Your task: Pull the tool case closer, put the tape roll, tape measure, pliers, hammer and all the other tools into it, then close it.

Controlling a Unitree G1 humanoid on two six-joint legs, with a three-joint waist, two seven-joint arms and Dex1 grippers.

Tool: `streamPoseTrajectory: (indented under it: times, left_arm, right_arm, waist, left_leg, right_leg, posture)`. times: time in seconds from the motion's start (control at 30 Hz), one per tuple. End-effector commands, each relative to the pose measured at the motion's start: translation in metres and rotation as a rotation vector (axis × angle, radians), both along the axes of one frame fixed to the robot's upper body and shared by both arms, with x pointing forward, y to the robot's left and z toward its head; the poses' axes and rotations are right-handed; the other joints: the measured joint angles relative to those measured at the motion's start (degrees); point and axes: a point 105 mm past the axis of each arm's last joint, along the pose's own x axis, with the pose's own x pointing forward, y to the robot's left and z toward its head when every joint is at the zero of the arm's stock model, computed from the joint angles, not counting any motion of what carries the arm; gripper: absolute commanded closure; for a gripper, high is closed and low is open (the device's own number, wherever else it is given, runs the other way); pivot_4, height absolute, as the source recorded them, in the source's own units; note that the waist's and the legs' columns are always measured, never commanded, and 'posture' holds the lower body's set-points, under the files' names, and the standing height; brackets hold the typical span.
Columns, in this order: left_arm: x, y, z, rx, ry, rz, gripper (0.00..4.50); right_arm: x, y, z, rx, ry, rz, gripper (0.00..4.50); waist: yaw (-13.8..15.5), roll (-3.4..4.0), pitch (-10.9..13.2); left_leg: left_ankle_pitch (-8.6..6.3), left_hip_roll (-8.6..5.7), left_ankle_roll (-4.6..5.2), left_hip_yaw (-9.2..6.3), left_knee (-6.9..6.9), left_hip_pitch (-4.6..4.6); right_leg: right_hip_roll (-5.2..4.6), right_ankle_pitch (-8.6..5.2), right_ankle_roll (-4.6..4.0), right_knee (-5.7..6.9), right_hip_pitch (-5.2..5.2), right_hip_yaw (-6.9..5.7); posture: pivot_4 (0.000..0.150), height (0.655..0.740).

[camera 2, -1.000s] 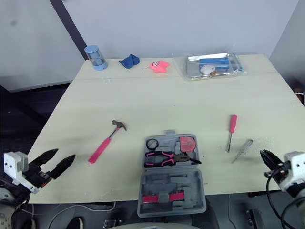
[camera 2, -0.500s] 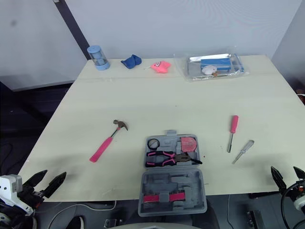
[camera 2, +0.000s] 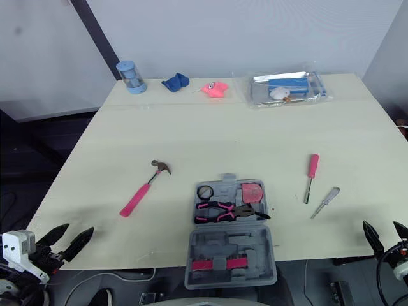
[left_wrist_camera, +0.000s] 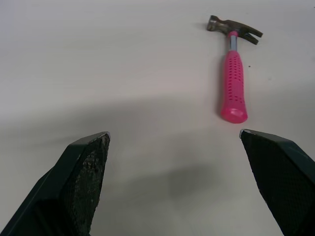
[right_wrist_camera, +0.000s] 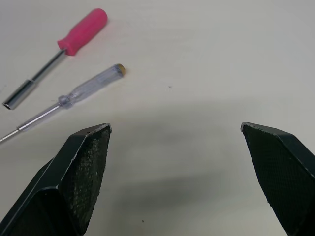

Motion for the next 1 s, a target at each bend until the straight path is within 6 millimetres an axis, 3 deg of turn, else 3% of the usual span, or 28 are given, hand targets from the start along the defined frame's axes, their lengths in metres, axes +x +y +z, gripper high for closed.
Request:
streamPoseTrajectory:
  times: [0.03, 0.3, 0.47, 0.67, 0.77, 0.83, 0.87, 0.9, 1.0]
  left_arm:
    - [0.006, -0.002, 0.015, 0.038, -0.037, -0.045, 0.00]
    - [0.019, -0.023, 0.025, 0.045, -0.074, -0.140, 0.00]
    - [0.020, -0.064, 0.030, 0.064, -0.032, -0.385, 0.00]
    - [0.024, -0.096, 0.030, 0.129, 0.010, -0.634, 0.00]
    - [0.026, -0.108, 0.027, 0.178, 0.033, -0.756, 0.70]
    - [0.026, -0.113, 0.022, 0.214, 0.056, -0.827, 1.24]
    - [0.025, -0.117, 0.015, 0.261, 0.081, -0.894, 1.78]
    - [0.024, -0.119, 0.010, 0.299, 0.100, -0.951, 1.86]
    - [0.032, -0.128, 0.005, 0.320, 0.095, -1.030, 3.22]
  right_arm:
    - [0.007, 0.010, 0.017, -0.013, -0.057, 0.061, 0.05]
    - [0.021, 0.036, 0.031, -0.017, -0.080, 0.191, 0.05]
    - [0.025, 0.078, 0.037, 0.009, -0.016, 0.458, 0.05]
    - [0.025, 0.108, 0.033, -0.063, 0.064, 0.735, 0.05]
    - [0.025, 0.116, 0.026, -0.117, 0.093, 0.855, 0.00]
    - [0.028, 0.120, 0.021, -0.138, 0.100, 0.898, 0.41]
    - [0.029, 0.122, 0.016, -0.163, 0.111, 0.936, 0.79]
    - [0.029, 0.125, 0.011, -0.183, 0.124, 0.973, 0.90]
    - [0.031, 0.136, -0.002, -0.243, 0.150, 1.078, 2.36]
  waist:
    - [-0.02, -0.01, 0.00]
    - [0.03, 0.01, 0.01]
    - [-0.01, 0.00, 0.01]
    - [0.12, 0.01, 0.03]
    - [0.16, -0.01, 0.04]
    - [0.17, 0.00, 0.05]
    - [0.16, 0.01, 0.06]
    - [0.16, 0.01, 0.06]
    - [0.15, 0.03, 0.09]
  left_leg:
    - [0.00, 0.00, 0.00, 0.00, 0.00, 0.00]
    - [0.00, 0.01, 0.00, -0.01, 0.00, -0.01]
    - [0.00, 0.02, 0.00, -0.01, 0.00, -0.04]
    - [0.00, 0.04, 0.00, -0.01, 0.01, -0.05]
    - [0.01, 0.04, -0.01, -0.01, 0.01, -0.05]
    - [0.01, 0.04, -0.01, -0.01, 0.01, -0.06]
    - [0.01, 0.04, -0.02, -0.01, 0.01, -0.06]
    - [0.02, 0.04, -0.03, -0.01, 0.01, -0.06]
    - [0.07, 0.03, -0.12, 0.00, 0.01, -0.04]
  right_leg:
    - [0.00, 0.00, 0.00, 0.00, 0.00, 0.00]
    - [0.00, 0.00, 0.00, -0.01, 0.00, 0.02]
    - [-0.02, 0.00, 0.00, -0.04, 0.00, 0.05]
    - [0.01, 0.00, 0.00, -0.07, 0.01, -0.09]
    - [0.03, 0.01, 0.00, -0.11, 0.01, -0.23]
    - [0.03, 0.01, 0.00, -0.11, 0.00, -0.24]
    - [0.03, 0.01, 0.00, -0.12, 0.01, -0.25]
    - [0.04, 0.01, 0.00, -0.13, 0.01, -0.25]
    - [0.15, 0.01, 0.00, -0.13, 0.02, -0.27]
  posture:
    - [0.150, 0.7400]
    - [0.150, 0.7400]
    - [0.150, 0.7400]
    - [0.150, 0.7400]
    - [0.150, 0.7400]
    - [0.150, 0.7400]
    - [0.150, 0.7400]
    - [0.150, 0.7400]
    - [0.150, 0.7400]
